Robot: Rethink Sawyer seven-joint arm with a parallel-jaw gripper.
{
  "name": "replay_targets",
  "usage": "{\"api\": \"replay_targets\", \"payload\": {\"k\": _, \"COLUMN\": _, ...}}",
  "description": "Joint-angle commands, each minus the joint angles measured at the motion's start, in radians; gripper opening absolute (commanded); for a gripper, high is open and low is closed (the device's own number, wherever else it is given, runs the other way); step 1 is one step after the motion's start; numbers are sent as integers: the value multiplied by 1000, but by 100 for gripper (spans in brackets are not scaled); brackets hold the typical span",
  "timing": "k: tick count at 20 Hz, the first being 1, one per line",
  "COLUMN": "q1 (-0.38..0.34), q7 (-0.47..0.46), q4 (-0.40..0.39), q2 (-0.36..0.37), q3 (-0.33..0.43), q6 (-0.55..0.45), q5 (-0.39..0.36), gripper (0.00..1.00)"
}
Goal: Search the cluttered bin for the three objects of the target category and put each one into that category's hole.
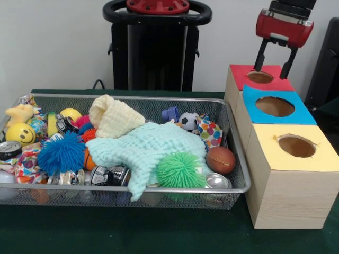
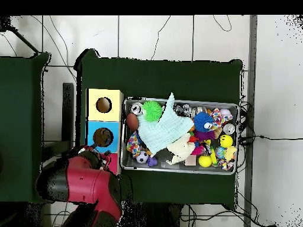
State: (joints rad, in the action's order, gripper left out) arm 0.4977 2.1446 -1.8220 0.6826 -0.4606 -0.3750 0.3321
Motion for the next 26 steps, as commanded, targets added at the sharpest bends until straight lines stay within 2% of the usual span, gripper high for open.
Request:
{"api": "replay_targets", "payload": {"k": 1, "q1": -50, "q7": 211, "q4": -53, "q2": 0, "q3": 76, "q6": 49, "q5": 42, "gripper": 100}}
{"api": "replay_targets", "payload": {"k": 3, "q1": -106, "q7": 166, "q4": -97, "q2": 34, "q3": 111, "q6": 73, "q5": 34, "gripper": 100}}
{"api": "replay_targets", "payload": {"k": 7, "q1": -307, "q7": 14, "q4": -228, "q2": 131, "q3": 236, "q6": 135, "q5": -17, "gripper": 100}}
{"api": "replay_targets", "payload": {"k": 13, "q1": -558, "q7": -130, "q4": -341, "q2": 207, "q3": 374, "q6": 209, "q5": -177, "gripper": 100}}
{"api": "replay_targets", "payload": {"k": 19, "q1": -704, "q7": -157, "q4": -361, "q2": 249, "q3": 441, "q6": 189, "q5": -342, "gripper": 100}}
{"api": "replay_targets", "payload": {"k": 22, "q1": -798, "q7": -156, "q4": -366, "q2": 238, "q3": 509, "q6": 204, "q5": -414, "gripper": 100}}
{"api": "replay_targets", "payload": {"k": 26, "q1": -863, "q7": -117, "q4": -363, "q2": 210, "q3": 557, "q6": 219, "q5": -492, "gripper": 100}}
